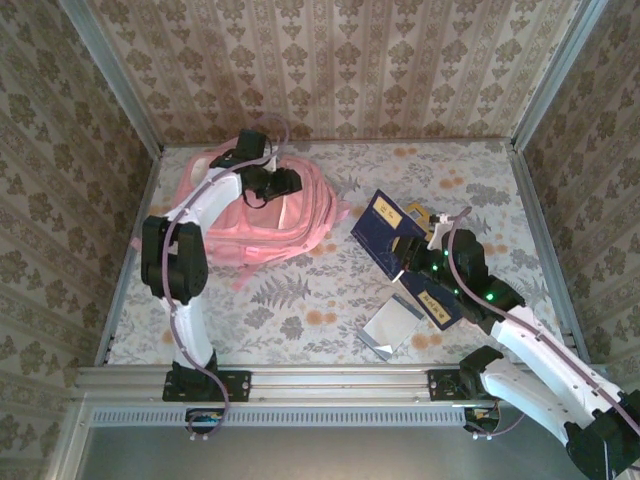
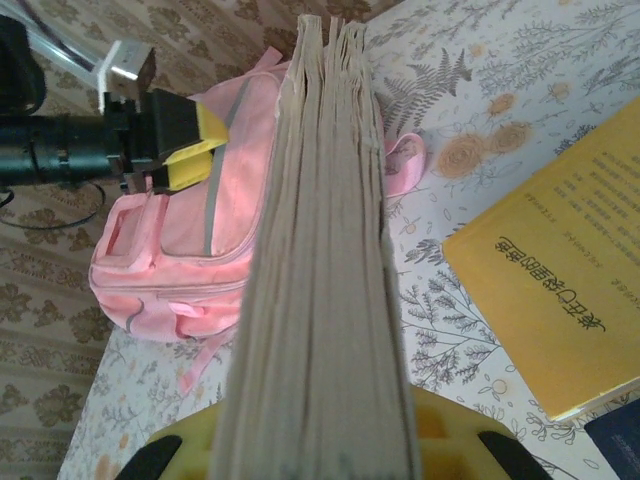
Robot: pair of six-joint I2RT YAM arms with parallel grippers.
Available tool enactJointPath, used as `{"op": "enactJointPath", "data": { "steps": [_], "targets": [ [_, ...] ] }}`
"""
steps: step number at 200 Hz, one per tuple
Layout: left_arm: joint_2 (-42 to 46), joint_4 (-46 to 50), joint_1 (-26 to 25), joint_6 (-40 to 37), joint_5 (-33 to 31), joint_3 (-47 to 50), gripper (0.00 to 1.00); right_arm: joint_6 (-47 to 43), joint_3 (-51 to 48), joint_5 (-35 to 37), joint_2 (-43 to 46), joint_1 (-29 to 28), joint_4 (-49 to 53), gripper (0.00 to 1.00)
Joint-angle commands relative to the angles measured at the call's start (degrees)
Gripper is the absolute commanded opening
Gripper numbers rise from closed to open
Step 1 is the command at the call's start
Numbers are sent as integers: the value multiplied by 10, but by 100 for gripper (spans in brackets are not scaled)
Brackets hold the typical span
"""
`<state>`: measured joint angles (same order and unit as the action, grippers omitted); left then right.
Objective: Pack the student bag
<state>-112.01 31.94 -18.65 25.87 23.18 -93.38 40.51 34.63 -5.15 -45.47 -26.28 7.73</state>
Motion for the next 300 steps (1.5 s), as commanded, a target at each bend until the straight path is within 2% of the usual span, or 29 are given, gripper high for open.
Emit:
{"op": "enactJointPath", "data": {
  "steps": [1,22,59,133,187,204,262,300],
  "targets": [
    [-9,15,7,-23,42,-10,50,-21,7,-28,14,2,-5,0],
    [-9,-13,6,-12,73,3,43,-20,6,-38,5,2,-8,0],
    [-18,-12,6,-21,78,1,36,0,-11,-51,-11,2,-40,0],
    [-62,54,10,-66,3,-30,36,11,-16,-56,-9,2,-46,0],
    [-79,100,-1,-99,-71,-77,5,16,-20,-58,-7,2,-51,0],
    [-76,118,-4,-109,-76,-90,0,13,-18,-54,-4,2,-44,0],
    [43,160,-4,-114,-20,-110,0,-29,36,-17,3,3,63,0],
    [142,183,-2,-130,25,-101,0,-55,83,-30,-15,12,110,0]
  ]
}}
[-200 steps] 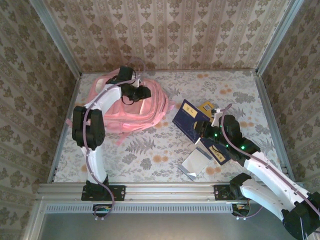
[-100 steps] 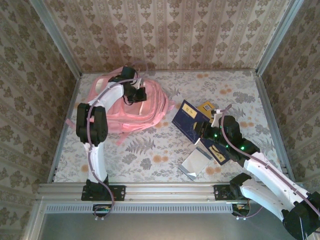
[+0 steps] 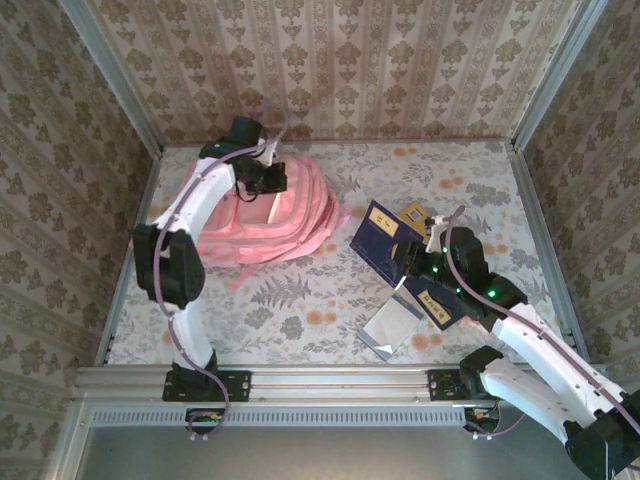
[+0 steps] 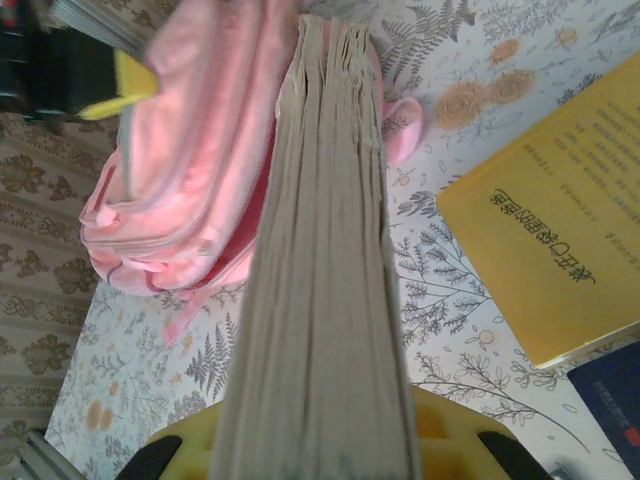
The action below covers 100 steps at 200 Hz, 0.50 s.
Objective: Pack the student bag
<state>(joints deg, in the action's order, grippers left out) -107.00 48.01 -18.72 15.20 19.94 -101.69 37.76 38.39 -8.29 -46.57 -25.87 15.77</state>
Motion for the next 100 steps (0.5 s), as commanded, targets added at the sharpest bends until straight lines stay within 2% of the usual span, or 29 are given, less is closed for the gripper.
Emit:
{"op": "enactJointPath", "data": {
  "steps": [1,27,60,100],
  "targets": [
    [95,22,-1,-23,58,-17,0,-27,47,-1,-6,8,29,0],
    [160,7,11,-11,93,13,0,-19,62,-59,-28,19,14,0],
    [230,-40,39,28,165,44,0,30,82,-178,-79,41,-37,0],
    [261,-119,57,85,293,84,0,109,106,-281,-144,55,-117,0]
  ]
}}
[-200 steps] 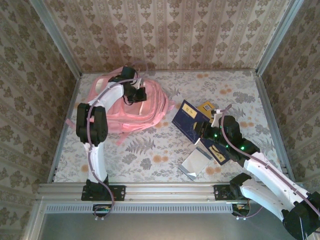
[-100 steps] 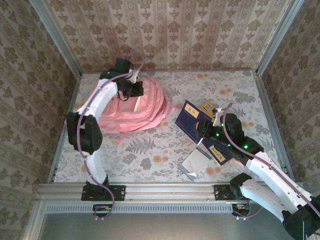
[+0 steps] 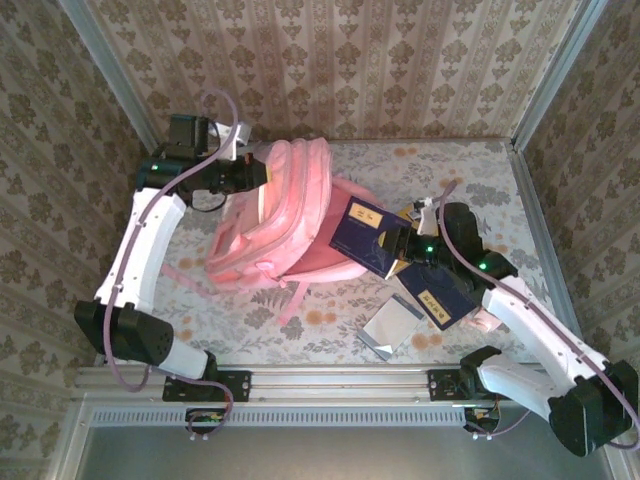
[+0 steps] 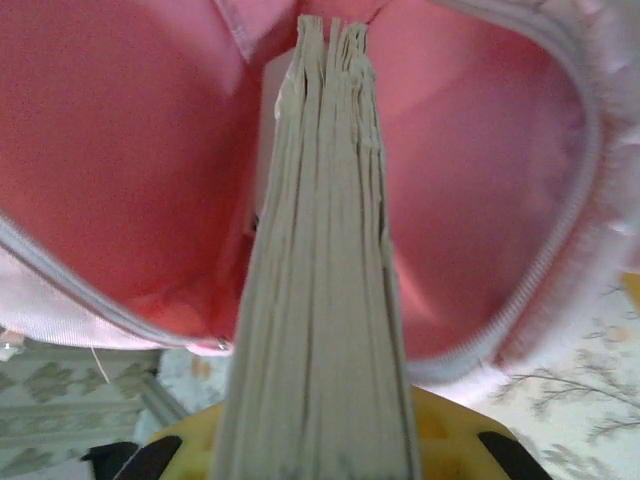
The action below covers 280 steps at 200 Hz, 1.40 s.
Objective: Pack the student bag
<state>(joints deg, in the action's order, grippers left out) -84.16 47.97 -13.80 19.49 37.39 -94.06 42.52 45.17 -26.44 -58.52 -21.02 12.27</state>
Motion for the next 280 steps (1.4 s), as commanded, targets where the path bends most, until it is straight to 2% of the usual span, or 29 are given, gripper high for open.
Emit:
{"op": "enactJointPath", "data": {
  "steps": [1,28,59,94,139,168,190,211,217,230,245,261,265,280],
  "targets": [
    [33,-120,8,44,121,9,0,63,39,-101,-26,6,-82,0],
    [49,-186,8,77,175,46,0,95,86,-159,-87,6,-78,0],
    [57,-201,2,75,191,56,0,148,105,-244,-163,1,-153,0],
    [54,-214,-11,69,209,62,0,153,143,-273,-257,-26,-166,0],
    [41,-230,-32,65,237,52,0,139,233,-272,-397,-82,-191,0],
    [9,-232,-39,61,249,17,0,176,272,-224,-489,-117,-253,0],
    [-37,-218,-47,64,262,-40,0,208,290,-126,-528,-151,-288,0],
    [-69,-180,-58,39,238,-94,0,210,321,-31,-548,-191,-269,0],
    [-73,-179,-58,39,232,-101,0,208,333,-4,-554,-201,-250,7],
    [-77,-179,-54,42,218,-106,0,201,357,48,-566,-222,-226,38],
    [-76,-174,-45,40,201,-100,0,195,382,74,-576,-234,-205,61],
    [-64,-158,-28,30,159,-78,0,192,390,71,-578,-236,-210,73],
    [-57,-151,-23,22,140,-72,0,191,388,74,-575,-236,-212,78],
    [-30,-128,-9,-12,58,-42,0,174,379,85,-557,-232,-206,87]
  ]
}}
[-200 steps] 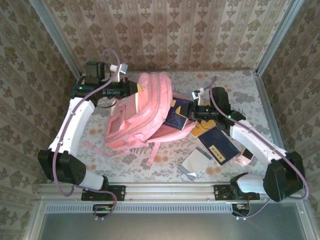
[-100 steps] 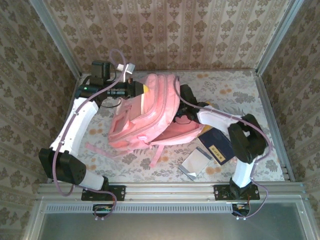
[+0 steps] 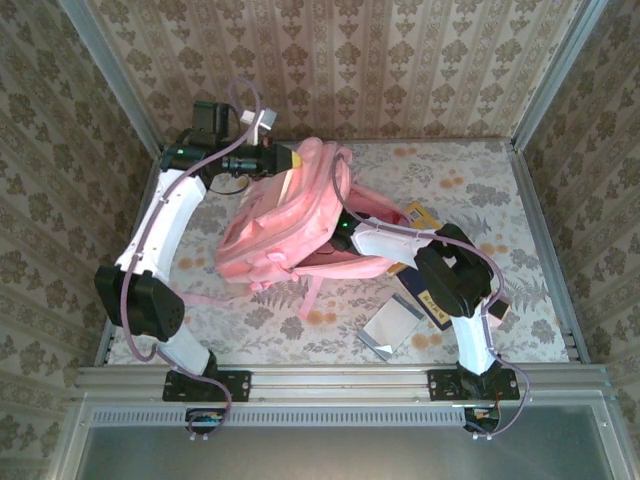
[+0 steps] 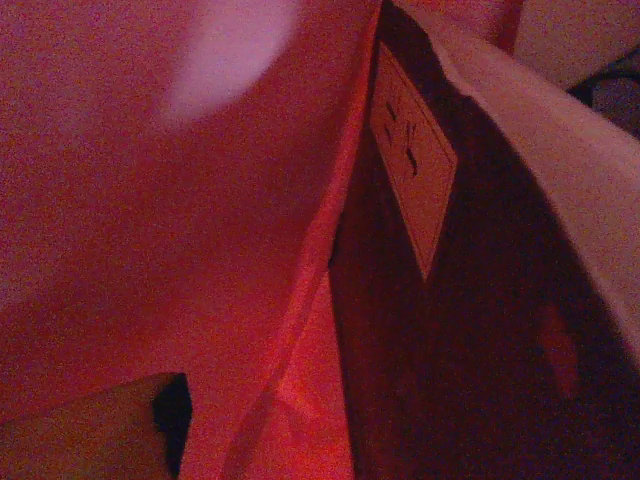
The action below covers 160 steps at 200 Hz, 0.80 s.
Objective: Pack the student bag
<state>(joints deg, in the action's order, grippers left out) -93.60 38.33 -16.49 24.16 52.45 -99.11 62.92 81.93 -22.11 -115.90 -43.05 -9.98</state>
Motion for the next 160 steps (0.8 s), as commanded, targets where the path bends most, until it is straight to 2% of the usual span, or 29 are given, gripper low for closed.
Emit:
{"op": "enactJointPath", "data": {
  "steps": [1,11,16,30,87,96,127,160],
  "targets": [
    [65,-32,20,-60,-95,11,0,-31,10,43,18,-12,18,87],
    [83,-50,34,-54,-110,43,0,-40,5,47,28,-7,26,89],
    [92,-63,44,-45,-111,59,0,-42,0,47,34,-4,26,96],
    [108,-96,65,-20,-106,98,0,-51,-15,43,47,6,26,99],
    [126,-107,93,-8,-152,149,0,-113,-86,50,132,30,51,100],
    [127,-109,93,-5,-181,156,0,-125,-96,56,147,34,57,100],
    [125,-120,94,4,-188,171,0,-145,-111,44,172,51,75,100],
    [128,-104,93,-5,-217,174,0,-162,-123,91,201,79,138,100]
  ]
}}
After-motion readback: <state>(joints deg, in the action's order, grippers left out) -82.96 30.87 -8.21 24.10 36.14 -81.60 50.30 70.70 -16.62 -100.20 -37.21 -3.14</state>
